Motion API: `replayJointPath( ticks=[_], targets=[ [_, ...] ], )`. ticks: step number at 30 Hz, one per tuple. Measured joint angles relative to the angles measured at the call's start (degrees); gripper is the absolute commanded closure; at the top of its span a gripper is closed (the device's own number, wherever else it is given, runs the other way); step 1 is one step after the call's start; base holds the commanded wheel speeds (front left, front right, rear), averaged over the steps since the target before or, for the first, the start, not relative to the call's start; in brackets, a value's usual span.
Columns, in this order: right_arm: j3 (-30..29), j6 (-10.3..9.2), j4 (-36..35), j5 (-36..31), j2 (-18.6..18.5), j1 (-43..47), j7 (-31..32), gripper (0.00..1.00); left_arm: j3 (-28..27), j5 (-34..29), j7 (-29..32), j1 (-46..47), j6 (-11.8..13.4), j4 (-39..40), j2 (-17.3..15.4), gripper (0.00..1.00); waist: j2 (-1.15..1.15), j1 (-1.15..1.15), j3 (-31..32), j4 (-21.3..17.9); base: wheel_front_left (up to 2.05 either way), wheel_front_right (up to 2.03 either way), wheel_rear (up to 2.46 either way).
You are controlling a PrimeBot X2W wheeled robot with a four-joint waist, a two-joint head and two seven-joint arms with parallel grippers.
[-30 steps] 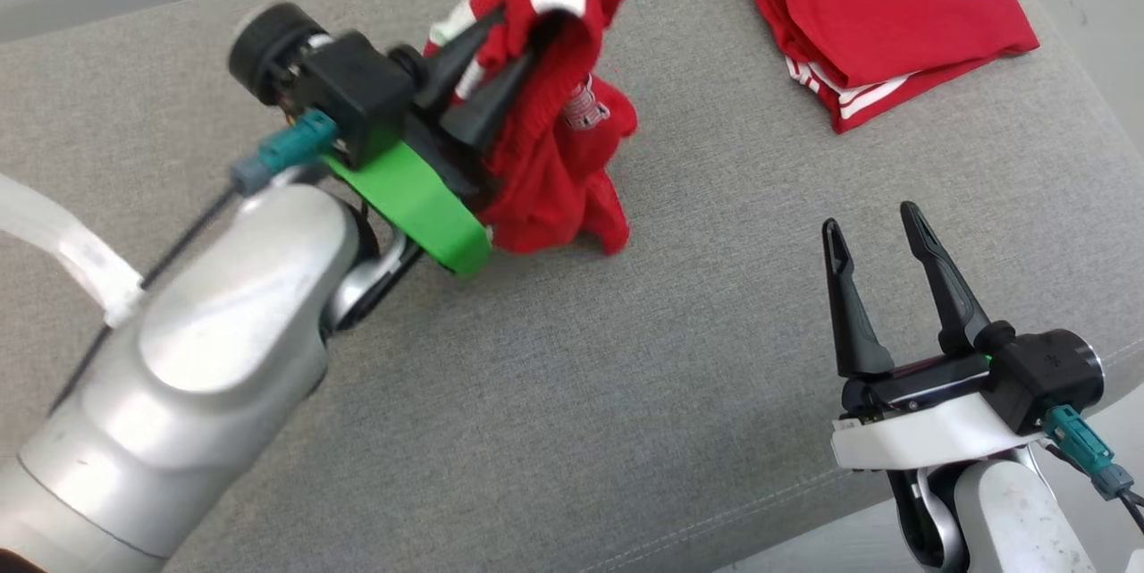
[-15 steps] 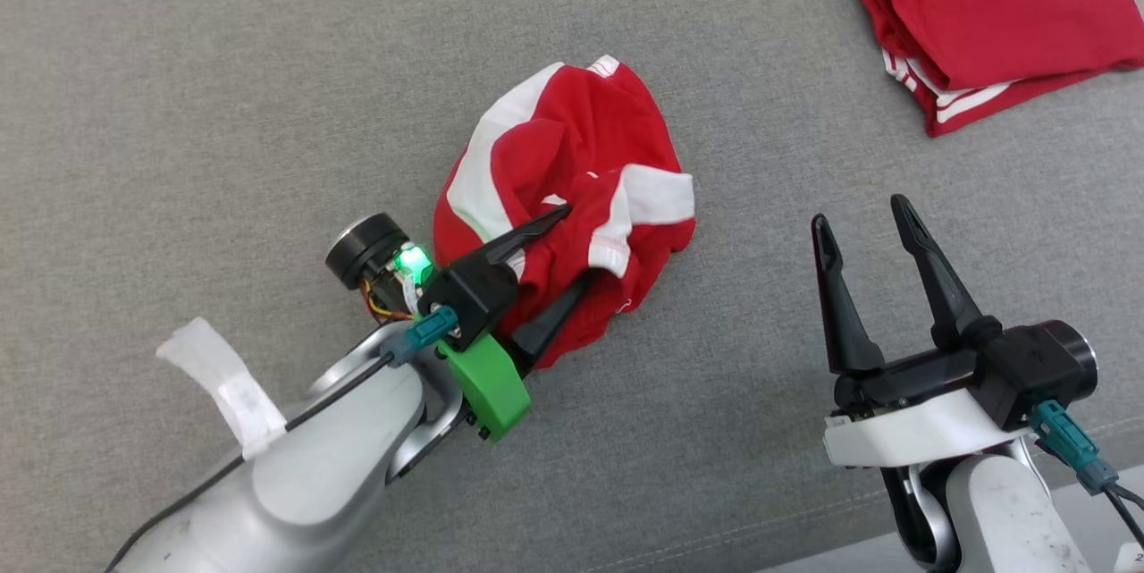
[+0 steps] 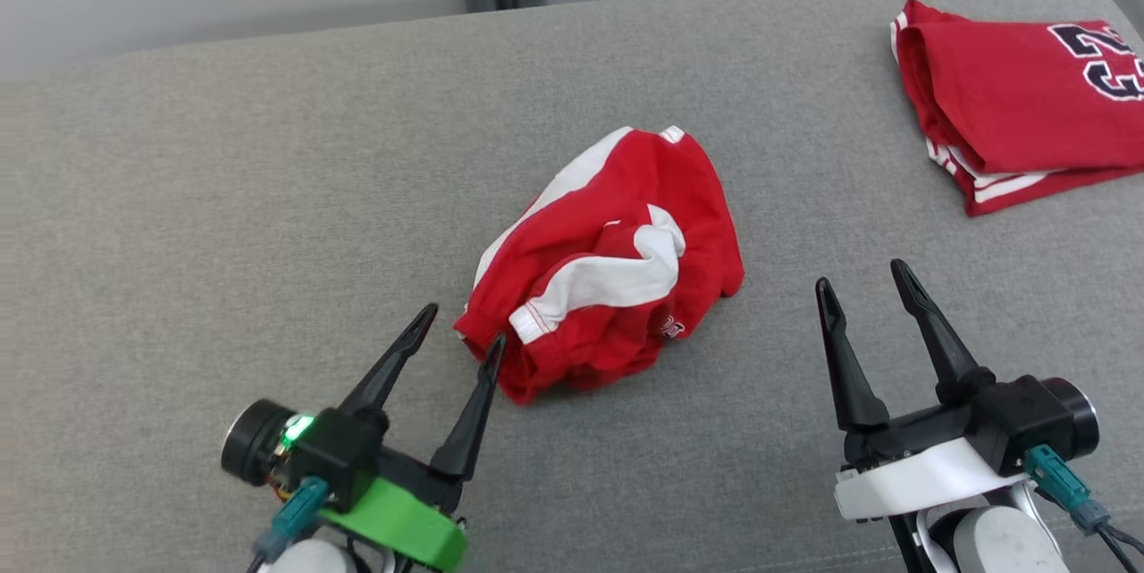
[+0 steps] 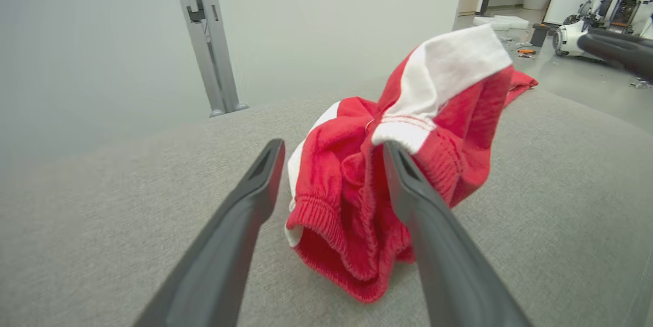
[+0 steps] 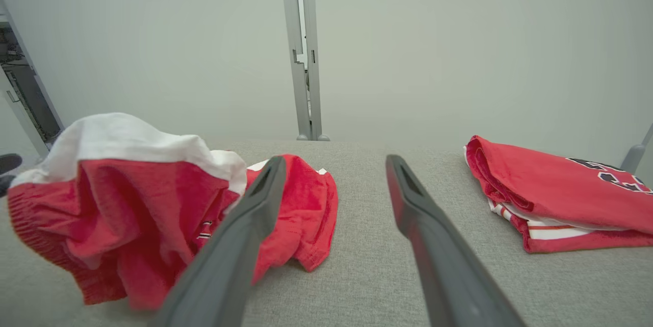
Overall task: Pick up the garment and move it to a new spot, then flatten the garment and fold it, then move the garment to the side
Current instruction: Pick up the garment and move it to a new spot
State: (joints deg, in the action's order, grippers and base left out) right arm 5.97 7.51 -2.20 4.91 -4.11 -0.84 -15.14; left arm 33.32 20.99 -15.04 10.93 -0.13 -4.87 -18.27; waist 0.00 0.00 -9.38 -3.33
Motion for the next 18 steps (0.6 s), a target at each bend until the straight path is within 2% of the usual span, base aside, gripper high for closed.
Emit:
replayJointPath(
  ticks=[6,18],
  targets=[
    [-0.41,0.0,0.24,0.1,-0.2,2.27,0.0,0.0,-8.86,-1.36,0.0,-10.43,0.36,6.15,2.31,0.0,0.0,0.0,3.63,2.5,0.0,0.0,0.0],
    [-2.83,0.0,0.38,0.6,0.24,6.64,0.0,0.0,-26.53,-5.86,-0.01,-23.35,-2.49,12.59,13.27,0.0,0.0,0.0,9.8,4.28,0.0,0.0,0.0]
  ],
)
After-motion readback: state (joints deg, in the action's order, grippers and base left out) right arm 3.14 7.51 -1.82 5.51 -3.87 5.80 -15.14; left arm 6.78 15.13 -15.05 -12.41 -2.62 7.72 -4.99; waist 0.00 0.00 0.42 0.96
